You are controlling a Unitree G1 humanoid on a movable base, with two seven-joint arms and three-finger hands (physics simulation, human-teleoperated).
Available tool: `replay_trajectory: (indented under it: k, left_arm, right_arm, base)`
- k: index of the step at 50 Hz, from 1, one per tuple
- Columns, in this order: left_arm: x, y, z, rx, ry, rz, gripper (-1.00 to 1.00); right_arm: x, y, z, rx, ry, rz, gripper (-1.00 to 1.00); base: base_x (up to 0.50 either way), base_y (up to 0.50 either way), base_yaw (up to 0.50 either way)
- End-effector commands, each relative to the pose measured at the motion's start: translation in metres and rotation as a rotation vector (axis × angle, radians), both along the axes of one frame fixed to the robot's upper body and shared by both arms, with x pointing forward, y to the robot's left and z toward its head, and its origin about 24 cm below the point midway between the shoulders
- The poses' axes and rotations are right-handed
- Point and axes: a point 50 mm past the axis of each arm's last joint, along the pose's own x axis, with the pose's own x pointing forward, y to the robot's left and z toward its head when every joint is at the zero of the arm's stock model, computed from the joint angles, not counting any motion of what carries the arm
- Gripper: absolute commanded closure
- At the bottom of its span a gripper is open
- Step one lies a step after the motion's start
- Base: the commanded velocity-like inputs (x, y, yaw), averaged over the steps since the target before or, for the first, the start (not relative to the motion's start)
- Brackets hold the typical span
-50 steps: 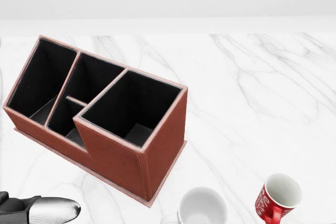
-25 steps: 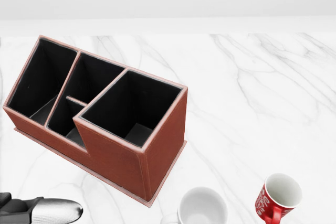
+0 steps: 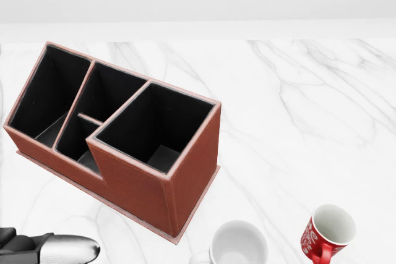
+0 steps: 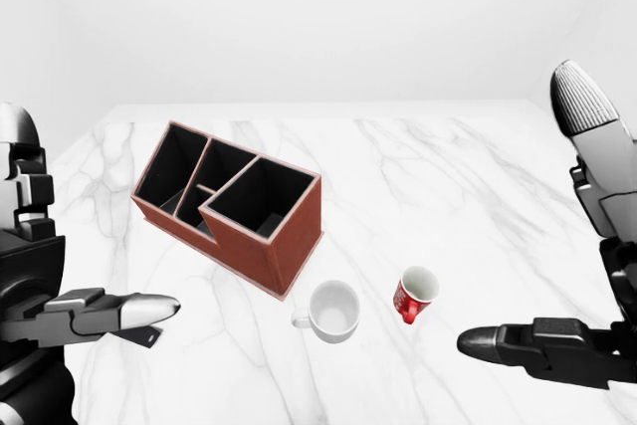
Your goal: Pick up the red mug and place it to the right of the caddy.
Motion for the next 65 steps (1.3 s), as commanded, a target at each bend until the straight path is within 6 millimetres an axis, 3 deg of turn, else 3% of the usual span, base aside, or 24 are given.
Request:
replay_trajectory:
  k: [1, 15, 25, 33, 48, 65]
  left_arm:
    - [0.012, 0.0, -0.003, -0.015, 0.013, 0.0, -1.0]
    - [0.008, 0.002, 0.002, -0.017, -0.016, 0.007, -1.0]
    - [0.007, 0.002, 0.003, -0.016, -0.022, 0.008, -1.0]
    - [0.006, 0.003, 0.004, -0.014, -0.028, 0.008, -1.0]
    - [0.008, 0.001, 0.002, -0.012, -0.015, 0.004, -1.0]
    - [0.008, 0.001, 0.001, -0.013, -0.01, 0.003, -1.0]
  right_arm:
    - [0.019, -0.022, -0.022, 0.089, 0.113, -0.154, -1.0]
    - [0.023, -0.031, -0.047, 0.098, 0.252, -0.305, -1.0]
    - [0.023, -0.035, -0.054, 0.092, 0.292, -0.372, -1.0]
    - [0.03, -0.04, -0.07, 0.131, 0.369, -0.382, -1.0]
    - [0.046, -0.05, -0.078, 0.137, 0.423, -0.38, -1.0]
    - [0.064, -0.054, -0.109, 0.206, 0.566, -0.334, -1.0]
  base:
    - [0.0, 0.0, 0.0]
    - [0.0, 0.0, 0.0]
    - [0.0, 0.0, 0.0]
    - [0.0, 0.0, 0.0]
    - [0.0, 0.0, 0.0]
    - [0.0, 0.0, 0.0]
